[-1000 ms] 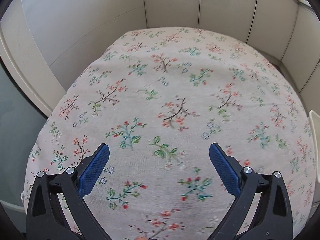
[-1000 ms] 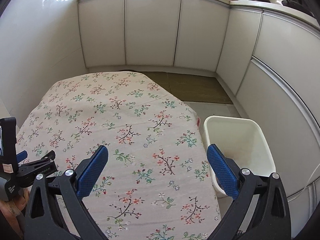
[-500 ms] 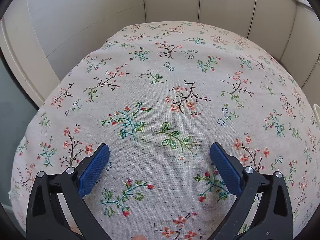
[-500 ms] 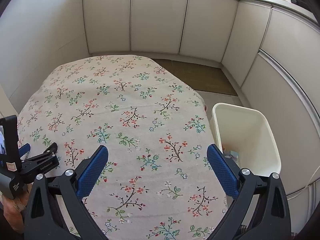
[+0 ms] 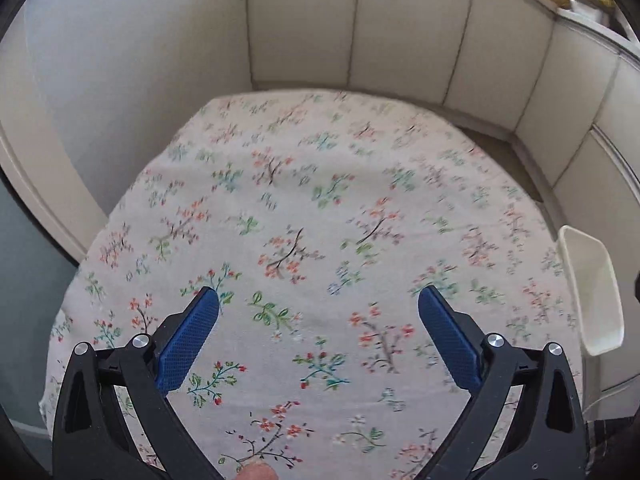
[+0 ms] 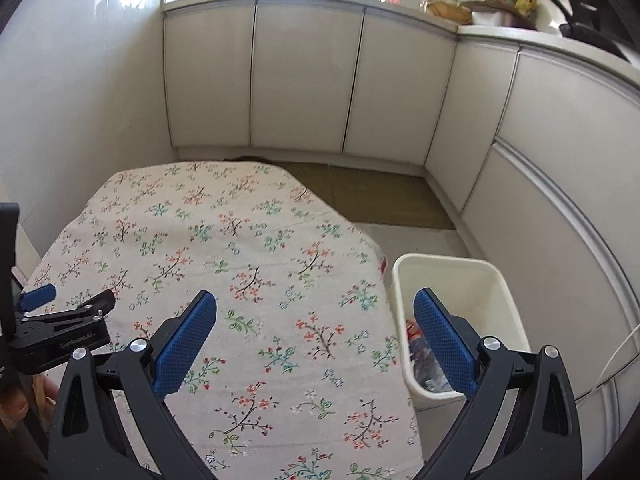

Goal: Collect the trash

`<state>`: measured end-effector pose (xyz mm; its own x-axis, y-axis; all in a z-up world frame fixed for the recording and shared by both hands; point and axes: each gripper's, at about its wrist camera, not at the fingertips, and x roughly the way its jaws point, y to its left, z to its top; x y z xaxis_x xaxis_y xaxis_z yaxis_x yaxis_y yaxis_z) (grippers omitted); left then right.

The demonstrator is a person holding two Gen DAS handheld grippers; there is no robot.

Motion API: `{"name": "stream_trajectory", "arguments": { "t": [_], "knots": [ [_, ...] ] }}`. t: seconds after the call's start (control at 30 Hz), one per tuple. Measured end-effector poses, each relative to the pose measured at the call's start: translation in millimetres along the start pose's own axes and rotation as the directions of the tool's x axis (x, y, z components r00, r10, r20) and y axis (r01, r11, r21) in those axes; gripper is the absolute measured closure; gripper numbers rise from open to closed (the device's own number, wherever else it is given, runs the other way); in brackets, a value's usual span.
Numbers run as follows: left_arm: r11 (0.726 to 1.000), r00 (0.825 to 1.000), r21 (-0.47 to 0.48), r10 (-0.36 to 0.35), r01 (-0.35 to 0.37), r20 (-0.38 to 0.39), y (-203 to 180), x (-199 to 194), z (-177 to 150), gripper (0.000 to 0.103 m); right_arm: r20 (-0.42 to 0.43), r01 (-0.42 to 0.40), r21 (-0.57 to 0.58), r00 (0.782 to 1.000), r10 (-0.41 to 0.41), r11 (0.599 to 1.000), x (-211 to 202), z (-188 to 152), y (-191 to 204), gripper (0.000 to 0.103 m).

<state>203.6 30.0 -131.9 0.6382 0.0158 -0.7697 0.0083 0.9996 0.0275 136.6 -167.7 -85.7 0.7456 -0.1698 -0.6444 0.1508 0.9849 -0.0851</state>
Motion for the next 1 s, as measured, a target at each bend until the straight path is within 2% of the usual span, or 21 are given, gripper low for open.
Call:
{"name": "stream_trajectory", "arguments": {
  "t": [0.07,0.17,0.27,0.37,0.43,0.77,1.0],
  "knots": [
    [0.999,0.996,0.04,0.009,-0.013,0.091,-14.2,-32.4,6.7,0.007,0.059,0.069,0.004,0.996,-0.069,0.998,-17.3,5.2,-6.3,0.007],
    [0.997,0.979,0.078,0.0,-0.016,0.206,-31.5,-77.3,10.0,0.007,0.136,0.148,0.042,0.979,-0.152,0.988,-46.7,7.6,-19.9,0.007],
    [0.997,0.966,0.077,-0.019,-0.001,0.26,-45.6,-107.9,10.8,0.007,0.191,0.108,0.097,0.974,-0.125,0.989,-75.3,3.8,-39.1,0.007],
    [0.996,0.96,0.057,-0.084,0.071,0.267,-56.8,-130.6,1.4,0.007,0.226,0.093,0.129,0.967,-0.121,0.987,-97.6,-1.6,-54.0,0.007],
    [0.994,0.96,0.066,-0.103,0.089,0.262,-66.2,-141.1,-3.6,0.007,0.232,0.11,0.146,0.962,-0.142,0.983,-107.5,-5.8,-62.5,0.007],
    [0.99,0.949,0.095,-0.125,0.102,0.29,-91.0,-166.3,-14.6,0.007,0.198,0.105,0.189,0.97,-0.143,0.976,-115.2,-19.0,-92.9,0.007],
    [0.993,0.955,0.094,-0.099,0.075,0.279,-92.6,-159.2,-15.0,0.007,0.196,0.102,0.195,0.97,-0.141,0.975,-109.1,-22.1,-93.2,0.007]
  ]
}}
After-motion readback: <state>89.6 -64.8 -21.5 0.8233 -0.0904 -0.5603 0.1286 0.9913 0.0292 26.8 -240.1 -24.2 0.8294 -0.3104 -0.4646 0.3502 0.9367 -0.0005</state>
